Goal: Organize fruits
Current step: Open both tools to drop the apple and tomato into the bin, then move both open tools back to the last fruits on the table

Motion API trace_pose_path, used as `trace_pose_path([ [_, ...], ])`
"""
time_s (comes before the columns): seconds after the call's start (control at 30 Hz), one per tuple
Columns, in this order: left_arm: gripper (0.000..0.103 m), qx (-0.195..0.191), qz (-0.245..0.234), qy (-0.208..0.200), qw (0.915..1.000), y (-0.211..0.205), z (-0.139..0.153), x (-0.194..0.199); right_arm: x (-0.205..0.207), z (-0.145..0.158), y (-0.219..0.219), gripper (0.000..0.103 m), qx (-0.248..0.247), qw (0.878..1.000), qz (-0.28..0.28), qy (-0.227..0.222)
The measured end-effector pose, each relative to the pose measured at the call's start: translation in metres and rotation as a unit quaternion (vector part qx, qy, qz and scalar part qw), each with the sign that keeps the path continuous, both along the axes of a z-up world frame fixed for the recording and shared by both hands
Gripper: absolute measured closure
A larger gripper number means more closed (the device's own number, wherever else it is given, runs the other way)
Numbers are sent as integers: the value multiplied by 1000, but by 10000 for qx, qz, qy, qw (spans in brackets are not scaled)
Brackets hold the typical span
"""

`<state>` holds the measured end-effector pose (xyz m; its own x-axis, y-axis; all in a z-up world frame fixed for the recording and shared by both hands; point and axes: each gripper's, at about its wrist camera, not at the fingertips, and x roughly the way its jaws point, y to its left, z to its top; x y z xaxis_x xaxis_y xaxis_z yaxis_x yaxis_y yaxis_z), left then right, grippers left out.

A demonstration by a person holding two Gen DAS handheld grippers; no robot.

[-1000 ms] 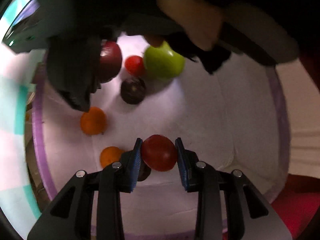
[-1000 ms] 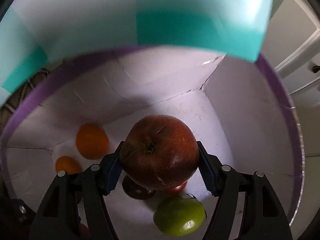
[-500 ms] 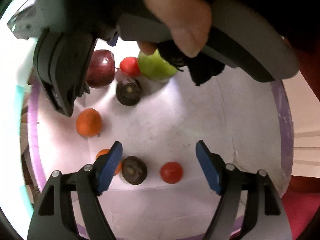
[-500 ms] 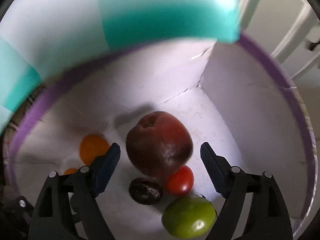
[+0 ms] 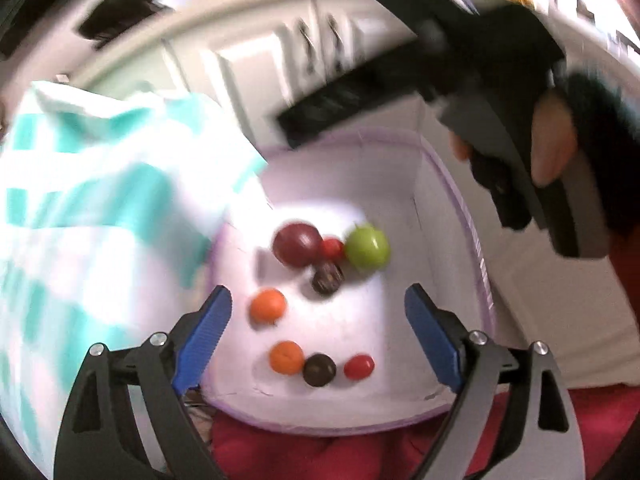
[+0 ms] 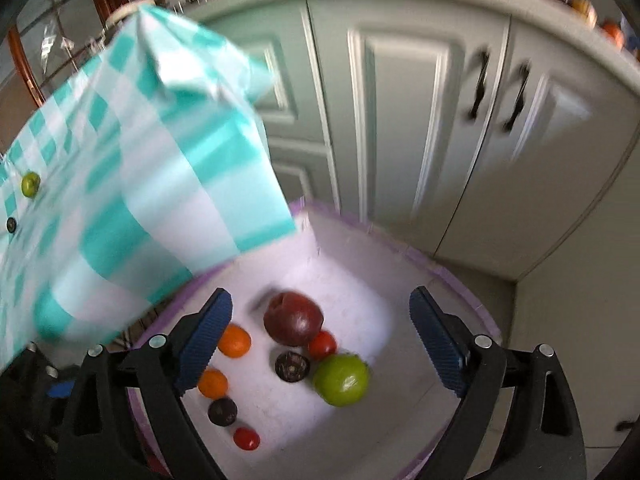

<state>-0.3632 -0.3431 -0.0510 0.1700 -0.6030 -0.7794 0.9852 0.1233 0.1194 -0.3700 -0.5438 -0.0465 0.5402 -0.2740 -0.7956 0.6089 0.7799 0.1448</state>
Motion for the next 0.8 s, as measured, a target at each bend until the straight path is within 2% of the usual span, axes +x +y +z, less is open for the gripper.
trace_pose_path([
  [0.1,3,-729,497,-38,9961,33,38,31,1,41,24,15,-254,9980,51,-579],
  [0.2,2,-1340,1399,-66,9810,78,66,77,16,90,53,15,-313,9906,348,-1283],
  [0.27,2,-1591,2057,-34,9656,110,80,110,34,107,79,15,-286,9836,704,-1638],
  [0.33,2,-1747,2798,5,9440,147,92,148,62,115,110,15,-201,9773,1137,-1775],
  [0.37,2,-1781,3246,-10,9289,169,94,172,78,114,126,15,-140,9751,1367,-1740],
  [0.47,2,-1757,4145,-103,8929,220,106,226,125,109,172,15,-106,9701,1958,-1433],
  [0.5,2,-1751,4342,-103,8836,233,106,243,145,106,192,15,-146,9662,2193,-1348],
  [0.53,2,-1744,4628,-81,8691,250,106,265,156,101,205,15,-177,9637,2323,-1304],
  [0.57,2,-1734,4821,-48,8588,262,106,280,171,98,221,15,-211,9607,2478,-1229],
  [0.63,2,-1764,5415,127,8219,295,104,324,206,90,252,15,-255,9538,2802,-1053],
  [0.67,2,-1825,5701,245,8007,311,103,343,220,85,263,15,-257,9509,2914,-1006],
  [0.8,2,-2095,6420,704,7341,360,90,400,282,69,297,15,-104,9435,3196,-870],
])
